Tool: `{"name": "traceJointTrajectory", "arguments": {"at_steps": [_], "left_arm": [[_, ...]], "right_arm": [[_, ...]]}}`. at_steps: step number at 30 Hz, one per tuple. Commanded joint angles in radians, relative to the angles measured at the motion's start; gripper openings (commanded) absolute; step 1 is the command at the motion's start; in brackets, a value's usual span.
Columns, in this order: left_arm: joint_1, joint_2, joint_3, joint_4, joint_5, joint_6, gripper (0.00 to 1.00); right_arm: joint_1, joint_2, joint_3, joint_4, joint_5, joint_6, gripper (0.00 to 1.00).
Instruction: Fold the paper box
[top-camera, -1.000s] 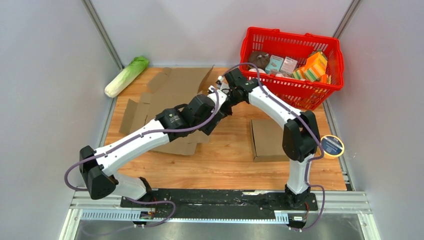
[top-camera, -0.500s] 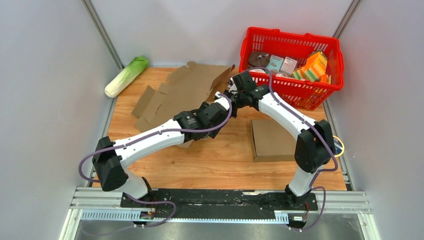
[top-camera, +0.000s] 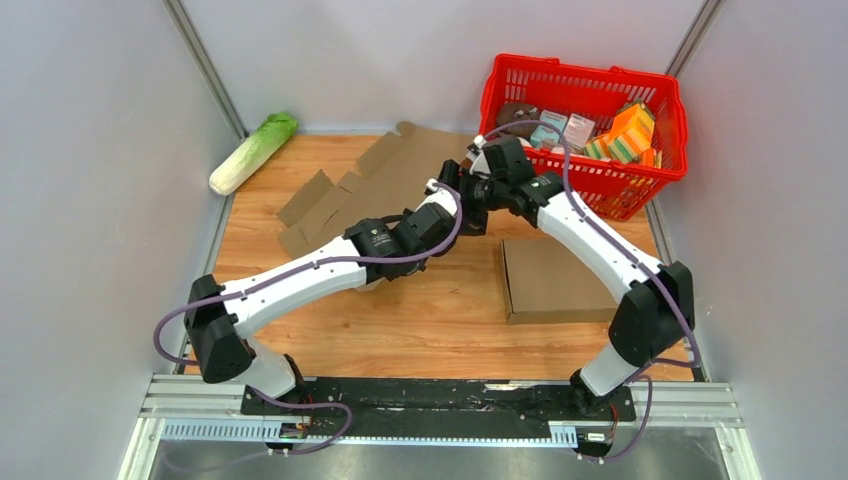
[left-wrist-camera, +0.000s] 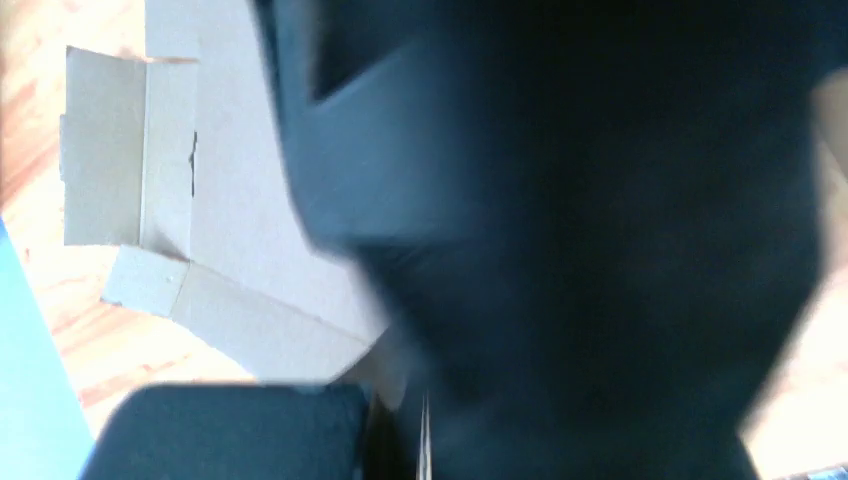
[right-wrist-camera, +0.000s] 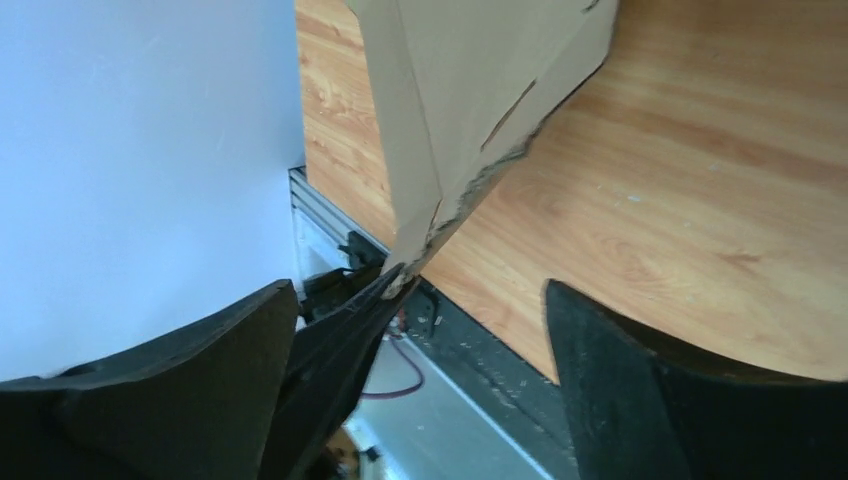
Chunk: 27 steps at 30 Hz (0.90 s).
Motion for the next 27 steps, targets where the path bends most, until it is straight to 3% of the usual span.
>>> {"name": "traceJointTrajectory", "arguments": {"at_steps": [1,5,8,9,15,18,20,24,27], "left_arm": [[0.035,-0.105,0.123,-0.108,0.035,-0.115,0.00],[0.143,-0.137,0.241,-0.251,0.217,-0.324,0.00],[0.254,-0.177,0.293,-0.248,0.398,-0.457,0.00],[0.274,-0.190,0.313,-0.263,0.400,-0.496,0.00],[0.363,-0.101,0.727,-0.533,0.190,-0.736,0.00],[0.394,-0.090,0.847,-0.572,0.128,-0.840,0.00],[0.414,-0.095,0.852,-0.559,0.140,-0.903,0.00],[0.455,-0.088,0.853,-0.556,0.208,-0.974,0.00],[0.461,-0.101,0.841,-0.558,0.217,-1.038,0.00]], "right_arm": [[-0.028,-0.193,-0.007,0.010,0.012,-0.295,1.00],[0.004,-0.386,-0.149,0.108,-0.028,-0.426,1.00],[0.119,-0.496,-0.281,0.215,0.098,-0.456,1.00],[0.223,-0.519,-0.311,0.238,0.260,-0.472,1.00],[0.550,-0.529,-0.383,0.433,0.812,-0.507,1.00],[0.597,-0.457,-0.355,0.485,0.892,-0.524,1.00],[0.615,-0.406,-0.334,0.521,0.912,-0.559,1.00],[0.652,-0.336,-0.289,0.553,1.116,-0.639,1.00],[0.655,-0.328,-0.283,0.568,1.111,-0.655,1.00]]}}
